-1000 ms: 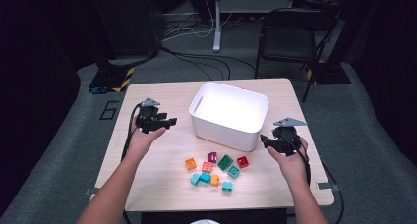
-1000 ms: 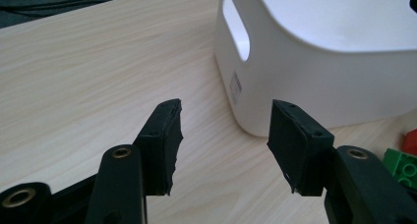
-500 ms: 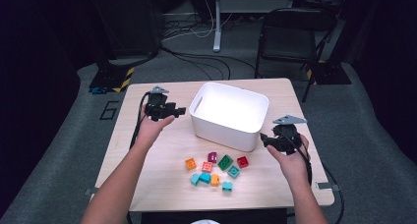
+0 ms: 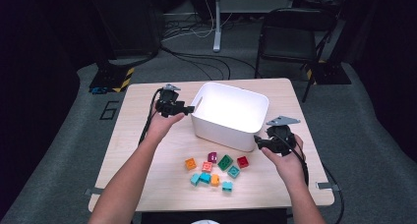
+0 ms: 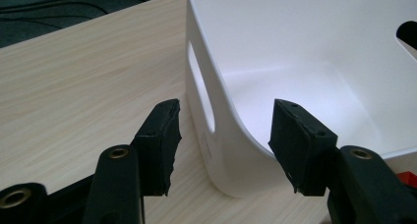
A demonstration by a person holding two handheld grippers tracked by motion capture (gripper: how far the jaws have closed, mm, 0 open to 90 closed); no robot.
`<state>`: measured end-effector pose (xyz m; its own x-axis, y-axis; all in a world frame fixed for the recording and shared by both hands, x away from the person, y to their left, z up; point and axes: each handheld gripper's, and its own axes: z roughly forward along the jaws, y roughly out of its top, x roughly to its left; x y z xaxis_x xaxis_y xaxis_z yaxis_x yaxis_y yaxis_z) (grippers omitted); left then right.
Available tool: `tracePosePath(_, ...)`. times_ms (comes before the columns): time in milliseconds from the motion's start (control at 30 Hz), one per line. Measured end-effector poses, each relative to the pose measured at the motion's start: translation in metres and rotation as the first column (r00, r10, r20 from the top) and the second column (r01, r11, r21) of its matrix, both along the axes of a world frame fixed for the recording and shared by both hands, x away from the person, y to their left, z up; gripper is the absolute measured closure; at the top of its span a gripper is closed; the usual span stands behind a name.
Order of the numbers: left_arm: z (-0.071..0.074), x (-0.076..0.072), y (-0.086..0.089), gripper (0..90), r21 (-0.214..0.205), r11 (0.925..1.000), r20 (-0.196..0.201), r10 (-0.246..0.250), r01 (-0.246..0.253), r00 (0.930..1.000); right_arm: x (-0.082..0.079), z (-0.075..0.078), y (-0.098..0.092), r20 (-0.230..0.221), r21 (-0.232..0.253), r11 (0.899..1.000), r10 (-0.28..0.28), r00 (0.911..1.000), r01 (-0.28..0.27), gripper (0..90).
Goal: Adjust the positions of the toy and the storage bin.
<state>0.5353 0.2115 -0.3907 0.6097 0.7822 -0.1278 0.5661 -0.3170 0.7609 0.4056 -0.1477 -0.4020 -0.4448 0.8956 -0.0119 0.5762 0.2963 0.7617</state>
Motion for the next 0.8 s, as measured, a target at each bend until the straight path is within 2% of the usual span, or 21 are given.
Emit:
tracePosePath(133,0.000,-0.002,-0.002,46.9,0.000,0.9998,-0.014,-0.019,0.019,0.9997,0.003,-0.005,0.000,0.008,-0.005,1.000,-0.003,1.0000,0.003,41.2)
tracePosePath(367,0.000,-0.009,0.000,47.2,-0.004,0.9991,-0.025,-0.043,0.043,0.9988,0.008,-0.011,0.003,-0.004,0.012,1.000,0.010,0.9999,-0.010,40.4)
tracePosePath(567,-0.002,-0.019,0.005,49.1,-0.026,0.9975,-0.018,-0.067,0.066,0.9976,0.012,-0.012,0.010,-0.001,0.010,0.999,0.052,0.9986,-0.052,40.2)
tracePosePath(667,-0.001,-0.025,0.008,49.6,-0.014,0.9971,-0.007,-0.075,0.075,0.9971,0.014,-0.012,0.013,0.005,0.015,0.997,0.080,0.9968,-0.080,39.1)
tracePosePath(733,-0.002,-0.029,0.011,49.8,-0.027,0.9969,-0.006,-0.074,0.073,0.9973,0.016,-0.012,0.016,0.012,-0.003,0.996,0.090,0.9958,-0.090,38.4)
tracePosePath(800,-0.002,-0.032,0.016,49.7,-0.021,0.9969,-0.011,-0.076,0.076,0.9970,0.017,-0.013,0.018,0.014,-0.015,0.995,0.104,0.9945,-0.103,38.3)
